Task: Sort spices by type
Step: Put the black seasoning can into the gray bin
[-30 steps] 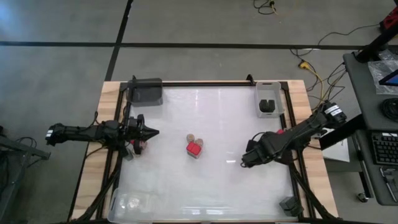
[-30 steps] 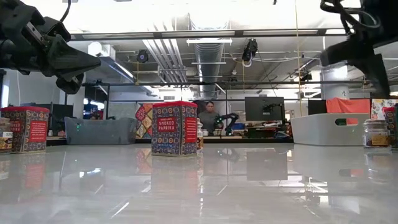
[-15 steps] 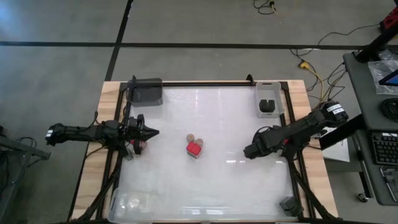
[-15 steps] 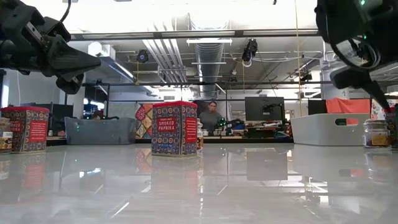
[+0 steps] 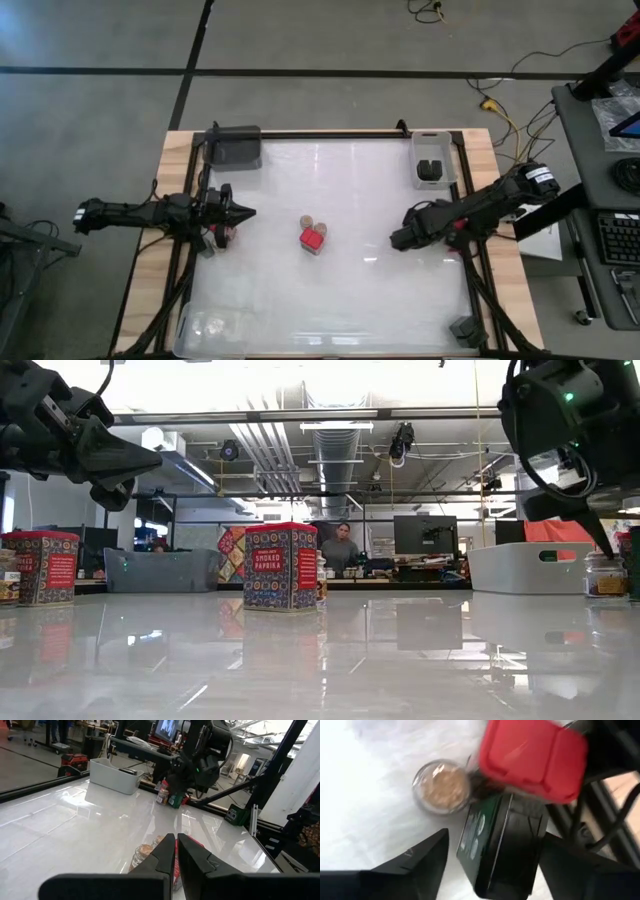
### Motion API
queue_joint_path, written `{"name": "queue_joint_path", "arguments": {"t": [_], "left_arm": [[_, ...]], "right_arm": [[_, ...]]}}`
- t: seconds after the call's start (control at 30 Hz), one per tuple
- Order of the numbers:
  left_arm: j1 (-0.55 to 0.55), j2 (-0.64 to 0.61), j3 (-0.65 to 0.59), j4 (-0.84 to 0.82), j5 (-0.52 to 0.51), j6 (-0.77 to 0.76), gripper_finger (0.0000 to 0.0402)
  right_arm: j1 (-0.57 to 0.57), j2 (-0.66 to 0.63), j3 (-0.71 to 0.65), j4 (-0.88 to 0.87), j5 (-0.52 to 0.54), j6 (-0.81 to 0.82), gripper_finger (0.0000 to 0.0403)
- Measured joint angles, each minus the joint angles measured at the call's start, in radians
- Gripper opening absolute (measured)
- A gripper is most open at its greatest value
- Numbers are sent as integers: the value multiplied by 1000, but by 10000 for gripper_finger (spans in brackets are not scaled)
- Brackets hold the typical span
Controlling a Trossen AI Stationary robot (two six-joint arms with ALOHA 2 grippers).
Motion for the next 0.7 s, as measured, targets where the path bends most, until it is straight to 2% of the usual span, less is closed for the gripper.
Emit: {"name": "queue_joint_path", "arguments": {"t": [0.4, 0.57, 0.7], "left_arm": [[0, 0, 0, 0, 0, 0, 4], [0, 0, 0, 0, 0, 0, 4], [0, 0, 0, 0, 0, 0, 4]], "right_arm": [[3, 0, 25, 35, 9, -124, 159], [3, 0, 25, 100, 14, -204, 150], [6, 0, 26, 138, 8, -205, 165]]}}
